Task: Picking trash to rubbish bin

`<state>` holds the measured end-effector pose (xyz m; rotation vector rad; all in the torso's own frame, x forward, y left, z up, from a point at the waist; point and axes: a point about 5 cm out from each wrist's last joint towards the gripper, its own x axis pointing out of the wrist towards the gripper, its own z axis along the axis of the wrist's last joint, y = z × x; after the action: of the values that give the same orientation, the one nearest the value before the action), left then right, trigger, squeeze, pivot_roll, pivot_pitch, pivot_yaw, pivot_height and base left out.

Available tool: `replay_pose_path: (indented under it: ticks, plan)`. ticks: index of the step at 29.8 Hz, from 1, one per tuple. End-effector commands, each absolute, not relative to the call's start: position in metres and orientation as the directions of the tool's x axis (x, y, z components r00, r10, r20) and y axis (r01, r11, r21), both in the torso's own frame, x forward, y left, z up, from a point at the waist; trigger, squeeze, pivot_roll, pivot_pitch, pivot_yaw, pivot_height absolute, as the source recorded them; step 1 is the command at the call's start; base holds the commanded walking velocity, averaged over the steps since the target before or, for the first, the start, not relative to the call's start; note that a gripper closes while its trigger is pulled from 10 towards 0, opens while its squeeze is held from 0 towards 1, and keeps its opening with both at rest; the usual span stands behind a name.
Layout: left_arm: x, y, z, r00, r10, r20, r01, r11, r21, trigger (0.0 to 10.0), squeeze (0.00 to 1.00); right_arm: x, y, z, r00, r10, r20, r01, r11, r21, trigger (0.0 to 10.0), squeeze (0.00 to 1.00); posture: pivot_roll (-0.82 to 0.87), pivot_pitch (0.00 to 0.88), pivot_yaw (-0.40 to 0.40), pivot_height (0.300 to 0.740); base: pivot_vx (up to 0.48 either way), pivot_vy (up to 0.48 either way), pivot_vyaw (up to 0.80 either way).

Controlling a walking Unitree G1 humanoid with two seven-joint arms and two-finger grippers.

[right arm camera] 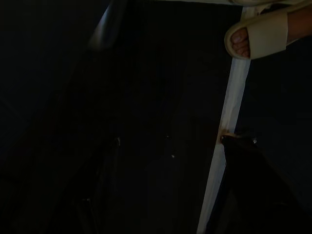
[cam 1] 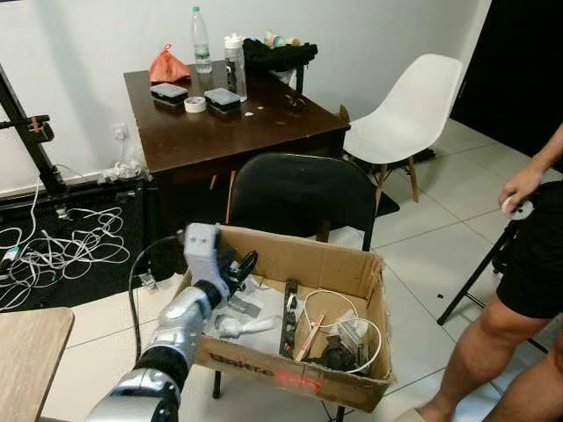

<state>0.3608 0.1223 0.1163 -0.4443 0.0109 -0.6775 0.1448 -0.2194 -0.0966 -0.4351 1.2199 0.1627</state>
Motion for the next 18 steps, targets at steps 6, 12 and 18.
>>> replay_pose_path:
  ticks: [6, 12, 18]
  plan:
    - [0.311, 0.176, 0.058, 0.688, -0.725, 0.034, 0.643, 0.587, -0.493, 10.0, 0.0, 0.138, -0.217, -0.099, 0.324, -0.103, -0.94, -0.356, 0.908, -0.222, 10.0, 0.0, -0.17, 0.18, 0.057, 0.74, 0.0, 0.0, 0.0]
    - [0.271, 0.198, 0.013, 0.685, -0.708, -0.173, 0.525, 0.643, -0.557, 10.0, 0.0, 0.139, -0.216, -0.099, 0.327, -0.098, -0.94, -0.365, 0.904, -0.221, 10.0, 0.0, -0.16, 0.175, 0.057, 0.74, 0.0, 0.0, 0.0]
    - [0.209, 0.211, -0.039, 0.594, -0.671, -0.445, 0.353, 0.713, -0.606, 10.0, 0.0, 0.141, -0.215, -0.099, 0.334, -0.089, -0.938, -0.373, 0.901, -0.219, 10.0, 0.0, -0.14, 0.164, 0.049, 0.74, 0.0, 0.0, 0.0]
